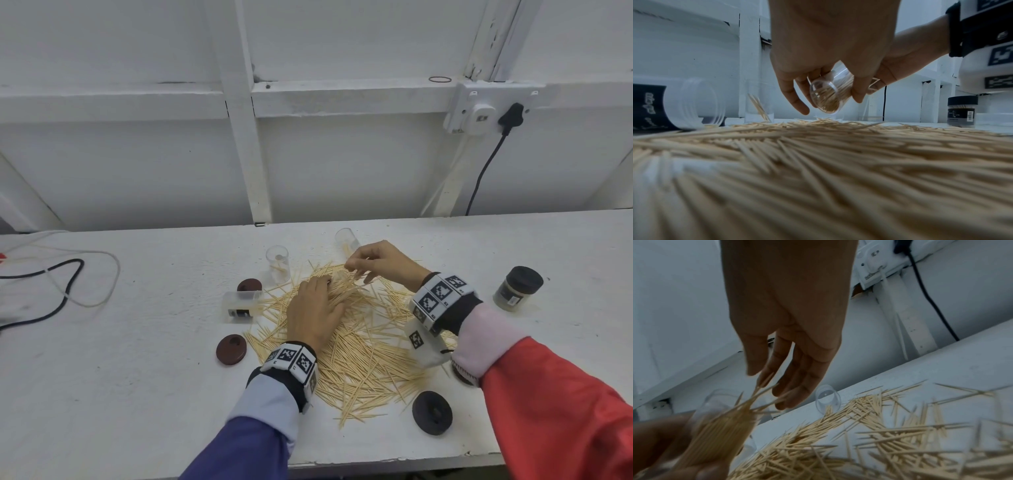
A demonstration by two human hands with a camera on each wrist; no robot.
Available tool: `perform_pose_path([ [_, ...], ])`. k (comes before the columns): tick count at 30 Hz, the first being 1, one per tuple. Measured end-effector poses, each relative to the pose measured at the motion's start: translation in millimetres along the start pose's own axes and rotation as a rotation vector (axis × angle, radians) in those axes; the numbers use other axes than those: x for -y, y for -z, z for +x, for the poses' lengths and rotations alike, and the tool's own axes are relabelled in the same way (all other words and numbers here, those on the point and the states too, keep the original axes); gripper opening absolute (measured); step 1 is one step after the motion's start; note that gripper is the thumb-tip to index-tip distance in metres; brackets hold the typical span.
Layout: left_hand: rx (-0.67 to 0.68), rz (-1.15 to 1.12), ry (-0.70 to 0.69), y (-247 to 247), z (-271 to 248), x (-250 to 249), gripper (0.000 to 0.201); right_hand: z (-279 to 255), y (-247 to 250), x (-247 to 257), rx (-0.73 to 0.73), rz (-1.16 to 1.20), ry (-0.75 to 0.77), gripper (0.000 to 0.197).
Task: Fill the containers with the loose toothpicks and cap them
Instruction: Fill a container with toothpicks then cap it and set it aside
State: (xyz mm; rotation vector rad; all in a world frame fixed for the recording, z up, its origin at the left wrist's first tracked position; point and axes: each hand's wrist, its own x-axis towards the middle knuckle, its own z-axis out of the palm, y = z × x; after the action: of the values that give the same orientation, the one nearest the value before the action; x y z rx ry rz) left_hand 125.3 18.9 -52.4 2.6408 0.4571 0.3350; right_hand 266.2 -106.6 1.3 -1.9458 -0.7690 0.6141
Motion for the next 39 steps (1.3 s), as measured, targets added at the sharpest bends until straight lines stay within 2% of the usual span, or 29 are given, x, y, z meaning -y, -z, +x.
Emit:
perform_pose_path([
  [3,0.008,0.006,0.001,0,0,0,0.054,-4,8,-1,0.087,0.022,-0.038,0.025],
  [6,0.012,-0.001,0.002,1,1,0,0.054,-8,10,-3,0.243,-0.063,-0.084,0.046],
  [8,0.016,0.000,0.003,1,1,0,0.055,-9,8,-5,0.275,-0.122,-0.085,0.052],
  [15,0.033,0.008,-0.003,1,1,1,0.056,-4,11,-2,0.076,-0.012,-0.030,0.021],
  [19,0.050,-0.011,-0.017,1,1,1,0.056,-1,12,3,0.013,-0.017,-0.004,0.012],
  [22,0.056,-0.020,-0.039,0,0,0,0.057,1,4,2,-0.025,-0.072,0.031,0.013],
  [26,0.045,-0.023,-0.019,1,0,0,0.055,2,-10,0,-0.104,-0.145,0.099,0.023],
  [29,0.032,-0.007,0.003,2,0,0,0.054,4,-16,-1,-0.128,-0.029,0.061,0.029],
  [34,0.007,0.000,0.057,4,0,0,0.056,-1,-24,5,-0.090,0.253,-0.024,0.042],
  [39,-0.012,-0.010,0.075,5,0,-1,0.050,-11,-40,4,-0.018,0.115,0.034,0.041],
])
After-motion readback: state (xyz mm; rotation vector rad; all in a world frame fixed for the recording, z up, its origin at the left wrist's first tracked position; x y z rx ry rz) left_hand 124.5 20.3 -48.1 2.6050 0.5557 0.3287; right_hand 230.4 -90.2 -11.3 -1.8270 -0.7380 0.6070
